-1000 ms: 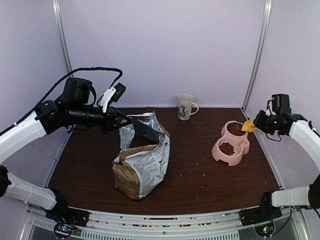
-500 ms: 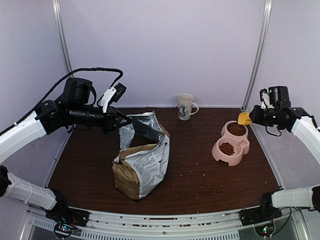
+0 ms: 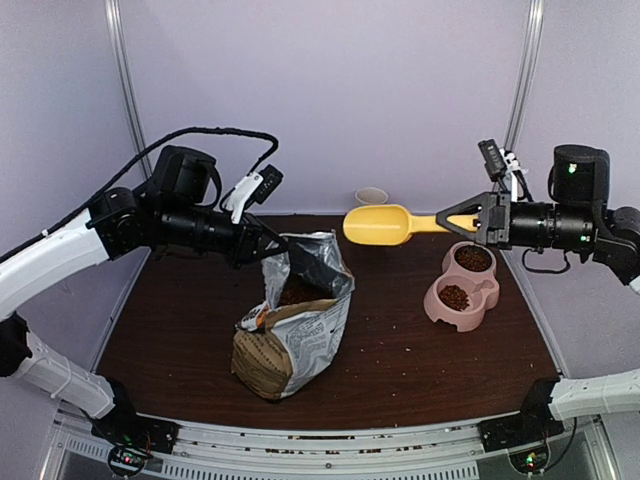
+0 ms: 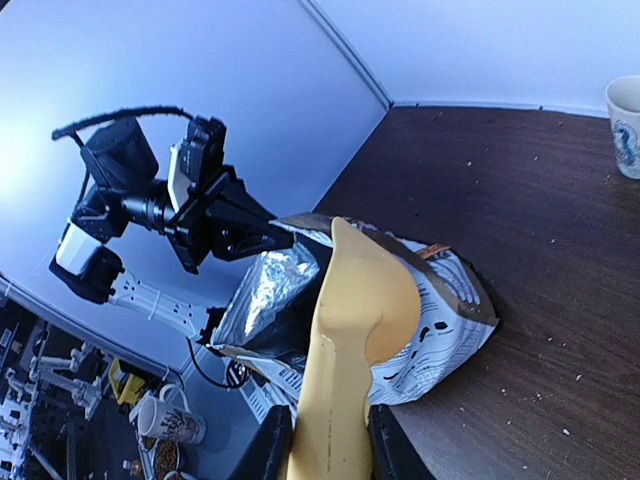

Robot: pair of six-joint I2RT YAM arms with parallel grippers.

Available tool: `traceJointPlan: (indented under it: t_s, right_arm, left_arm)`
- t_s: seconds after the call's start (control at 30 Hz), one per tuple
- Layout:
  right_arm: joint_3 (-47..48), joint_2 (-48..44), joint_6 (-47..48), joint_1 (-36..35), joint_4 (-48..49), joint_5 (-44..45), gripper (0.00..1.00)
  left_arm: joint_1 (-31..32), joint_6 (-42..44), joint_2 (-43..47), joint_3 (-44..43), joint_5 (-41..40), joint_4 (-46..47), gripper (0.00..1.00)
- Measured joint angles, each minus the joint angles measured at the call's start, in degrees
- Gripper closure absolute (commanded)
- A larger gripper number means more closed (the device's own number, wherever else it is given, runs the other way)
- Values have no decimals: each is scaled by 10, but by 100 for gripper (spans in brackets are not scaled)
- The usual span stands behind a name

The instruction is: Serve the pet food

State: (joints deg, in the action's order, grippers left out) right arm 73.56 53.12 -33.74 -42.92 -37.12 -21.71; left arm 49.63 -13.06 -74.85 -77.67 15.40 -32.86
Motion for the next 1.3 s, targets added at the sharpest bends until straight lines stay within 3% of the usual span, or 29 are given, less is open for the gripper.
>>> traceJointPlan:
  t_s: [0.33,0.47,0.67,0.8,0.97,1.3]
  right_arm:
    - [45,82,0,-141,-48,36,79]
    - [137,159,11,-187,-115,105,79]
    - [314,343,-2,-254,-284,269,80]
    - [323,433,-30,-273,-324,320,81]
    - [243,484,-67,-270,-231,323,81]
    - [106,442,-106,-236,-17,218,81]
  left_arm:
    - [45,-12,-37,-57,-50,-49,100]
    - [57,-16,-49,-71,-60,-54,100]
    - [87,-25,-75,-92,-79,-54,100]
    - [102,-35,-85,-91,-91,-36,100]
    - [105,-51,-85,-41,-104,-1,100]
    - [104,-83,-86,8,-130,60,100]
